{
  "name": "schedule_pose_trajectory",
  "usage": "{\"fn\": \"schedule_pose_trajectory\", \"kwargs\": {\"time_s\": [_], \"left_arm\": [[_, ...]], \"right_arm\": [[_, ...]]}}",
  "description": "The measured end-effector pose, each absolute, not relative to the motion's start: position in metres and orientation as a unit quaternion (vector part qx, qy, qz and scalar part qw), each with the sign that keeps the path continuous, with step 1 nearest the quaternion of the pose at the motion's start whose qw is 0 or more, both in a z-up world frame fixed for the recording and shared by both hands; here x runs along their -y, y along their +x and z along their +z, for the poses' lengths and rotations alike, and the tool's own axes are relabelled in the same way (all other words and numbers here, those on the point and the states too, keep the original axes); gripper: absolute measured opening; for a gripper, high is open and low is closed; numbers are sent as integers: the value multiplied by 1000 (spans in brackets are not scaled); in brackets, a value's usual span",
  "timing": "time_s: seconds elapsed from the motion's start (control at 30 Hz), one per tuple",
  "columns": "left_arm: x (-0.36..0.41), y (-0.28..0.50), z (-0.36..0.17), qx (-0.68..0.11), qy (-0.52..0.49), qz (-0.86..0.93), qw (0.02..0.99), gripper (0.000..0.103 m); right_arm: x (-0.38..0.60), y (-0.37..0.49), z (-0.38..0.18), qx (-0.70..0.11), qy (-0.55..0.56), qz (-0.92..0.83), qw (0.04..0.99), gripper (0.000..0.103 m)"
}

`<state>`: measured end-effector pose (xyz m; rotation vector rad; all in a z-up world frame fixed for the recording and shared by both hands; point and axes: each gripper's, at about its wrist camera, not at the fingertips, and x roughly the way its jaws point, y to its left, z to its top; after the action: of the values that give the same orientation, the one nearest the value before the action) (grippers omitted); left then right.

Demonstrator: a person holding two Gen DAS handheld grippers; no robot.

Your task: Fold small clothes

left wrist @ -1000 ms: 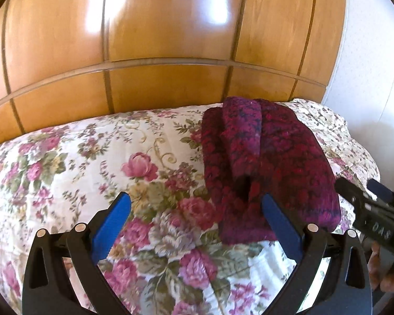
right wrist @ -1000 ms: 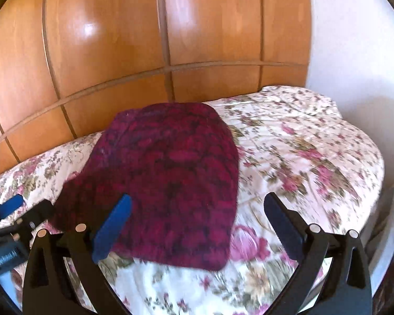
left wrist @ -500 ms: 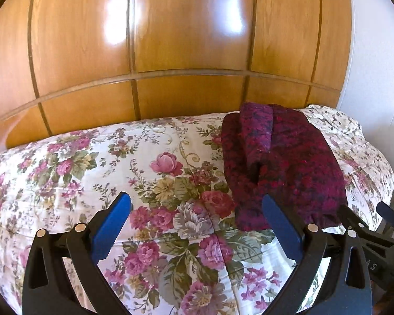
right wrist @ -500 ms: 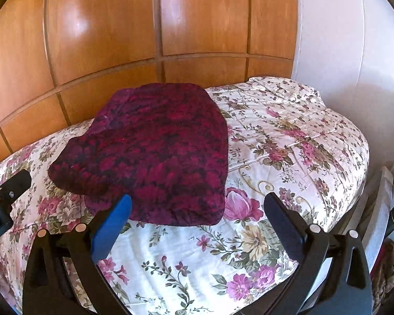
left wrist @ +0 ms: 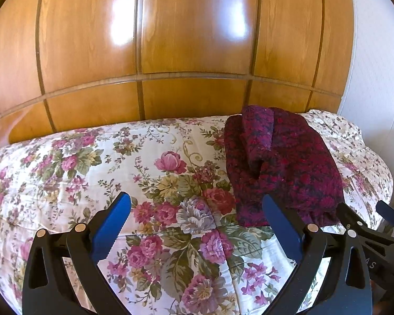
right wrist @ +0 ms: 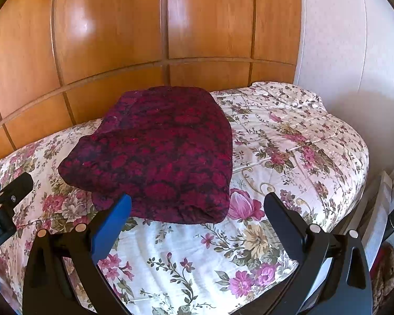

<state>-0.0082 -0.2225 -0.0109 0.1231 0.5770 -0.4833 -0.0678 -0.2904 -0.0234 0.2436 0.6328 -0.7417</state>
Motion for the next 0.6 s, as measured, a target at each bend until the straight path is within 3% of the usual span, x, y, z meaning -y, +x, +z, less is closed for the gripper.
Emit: {"fn": "schedule_pose_trajectory", "kwargs": {"time_s": [0.6], "left_arm": [[219, -15, -4, -272, 59, -225, 934, 99]], "right_arm": [[285, -68, -21, -301, 117, -350, 879, 101]]}}
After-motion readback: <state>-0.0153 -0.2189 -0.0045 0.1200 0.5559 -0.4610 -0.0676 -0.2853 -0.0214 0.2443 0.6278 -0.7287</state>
